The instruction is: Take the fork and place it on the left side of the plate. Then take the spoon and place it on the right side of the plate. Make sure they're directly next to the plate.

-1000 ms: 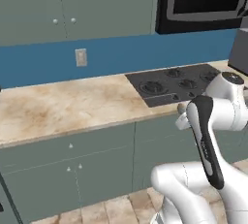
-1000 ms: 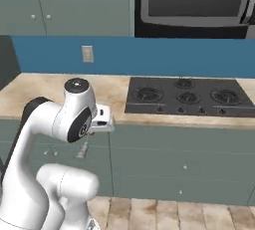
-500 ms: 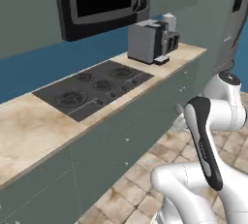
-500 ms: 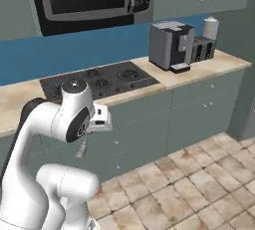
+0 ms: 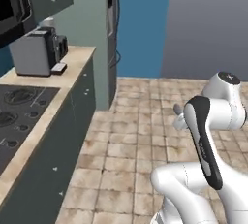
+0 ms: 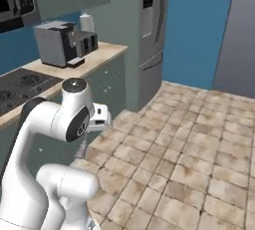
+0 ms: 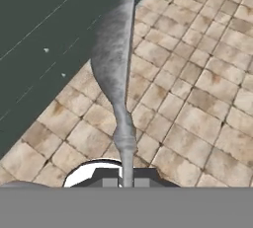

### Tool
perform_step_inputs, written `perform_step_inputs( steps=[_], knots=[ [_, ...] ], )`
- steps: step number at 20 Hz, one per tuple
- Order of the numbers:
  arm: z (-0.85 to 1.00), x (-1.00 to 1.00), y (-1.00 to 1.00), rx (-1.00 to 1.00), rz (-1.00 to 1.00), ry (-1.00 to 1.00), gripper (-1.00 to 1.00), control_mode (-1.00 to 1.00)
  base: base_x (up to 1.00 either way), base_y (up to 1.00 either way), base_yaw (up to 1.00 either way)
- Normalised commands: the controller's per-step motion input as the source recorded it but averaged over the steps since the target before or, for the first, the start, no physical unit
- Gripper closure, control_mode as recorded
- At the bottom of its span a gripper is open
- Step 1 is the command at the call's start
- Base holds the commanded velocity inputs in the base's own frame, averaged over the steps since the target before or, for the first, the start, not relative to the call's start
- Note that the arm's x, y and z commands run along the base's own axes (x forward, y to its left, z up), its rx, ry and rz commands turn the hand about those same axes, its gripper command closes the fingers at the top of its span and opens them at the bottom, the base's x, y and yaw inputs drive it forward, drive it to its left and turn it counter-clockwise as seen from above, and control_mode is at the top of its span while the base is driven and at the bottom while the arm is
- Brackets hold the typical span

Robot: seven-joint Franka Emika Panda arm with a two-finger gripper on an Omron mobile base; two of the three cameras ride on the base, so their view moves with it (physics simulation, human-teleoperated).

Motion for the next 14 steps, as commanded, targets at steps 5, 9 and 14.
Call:
perform_step_inputs(
  steps=[5,9,14],
  knots=[
    [0.0,0.0,0.0,0.0,0.0,0.0,1.0,1.0,0.0,0.0,-0.92],
    [0.0,0.0,0.0,0.0,0.0,0.0,1.0,1.0,0.33,0.02,-0.8],
    [0.0,0.0,0.0,0.0,0.0,0.0,1.0,1.0,0.97,0.04,-0.51]
  ],
)
